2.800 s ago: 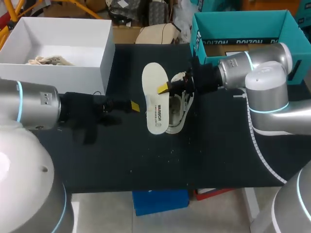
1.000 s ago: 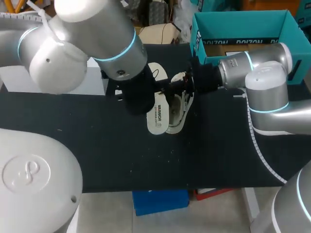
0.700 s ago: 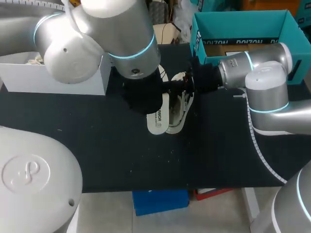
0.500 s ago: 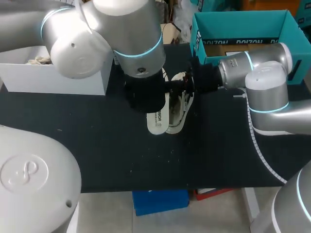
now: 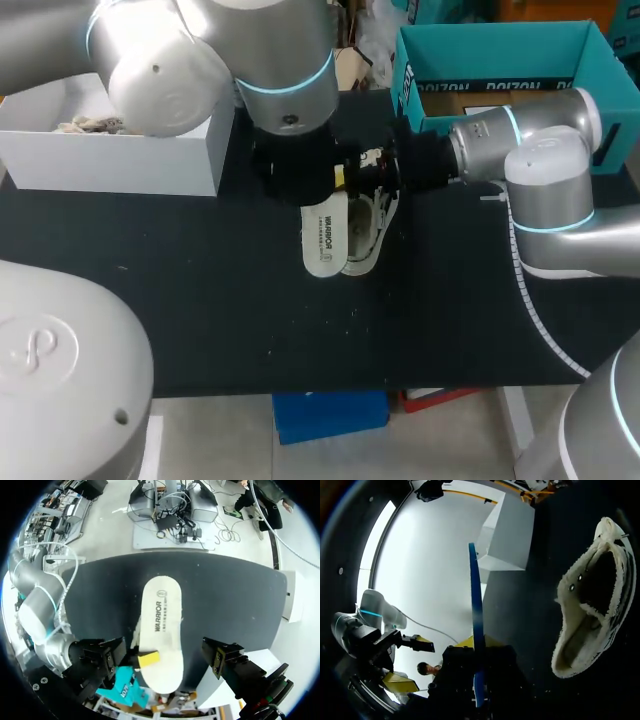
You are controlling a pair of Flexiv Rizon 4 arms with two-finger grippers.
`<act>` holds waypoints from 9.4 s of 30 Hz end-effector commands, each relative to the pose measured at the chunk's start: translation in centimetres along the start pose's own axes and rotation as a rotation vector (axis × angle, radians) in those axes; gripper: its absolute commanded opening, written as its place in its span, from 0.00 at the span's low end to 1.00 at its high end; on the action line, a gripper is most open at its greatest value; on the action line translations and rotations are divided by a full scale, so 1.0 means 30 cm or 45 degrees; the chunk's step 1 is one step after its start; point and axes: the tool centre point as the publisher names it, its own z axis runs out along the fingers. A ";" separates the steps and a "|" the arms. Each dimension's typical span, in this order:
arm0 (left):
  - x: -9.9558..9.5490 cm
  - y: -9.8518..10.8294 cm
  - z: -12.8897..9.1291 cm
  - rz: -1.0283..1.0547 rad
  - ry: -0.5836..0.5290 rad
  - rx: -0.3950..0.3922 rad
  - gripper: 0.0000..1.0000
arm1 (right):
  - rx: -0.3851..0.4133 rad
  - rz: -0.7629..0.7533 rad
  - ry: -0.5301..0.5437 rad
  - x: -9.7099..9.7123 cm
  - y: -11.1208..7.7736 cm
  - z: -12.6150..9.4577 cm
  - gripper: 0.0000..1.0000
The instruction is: Take the shoe out of the shoebox, open the shoe tongue, remove and reinsert the insole, then place the shoe into the shoebox
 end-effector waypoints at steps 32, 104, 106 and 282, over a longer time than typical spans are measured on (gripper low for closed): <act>0.079 0.429 0.123 -0.063 0.016 -0.007 1.00 | -0.001 0.000 -0.002 0.000 0.000 0.004 0.00; 0.219 -0.173 0.110 -0.046 -1.110 -0.115 1.00 | -0.001 0.000 -0.002 0.000 0.000 0.004 0.00; 0.219 -0.173 0.110 -0.046 -1.110 -0.115 1.00 | -0.001 0.000 -0.002 0.000 0.000 0.004 0.00; 0.296 -0.398 0.201 -0.224 -1.270 0.414 0.00 | -0.213 -0.094 -0.772 -0.003 -0.146 -0.338 1.00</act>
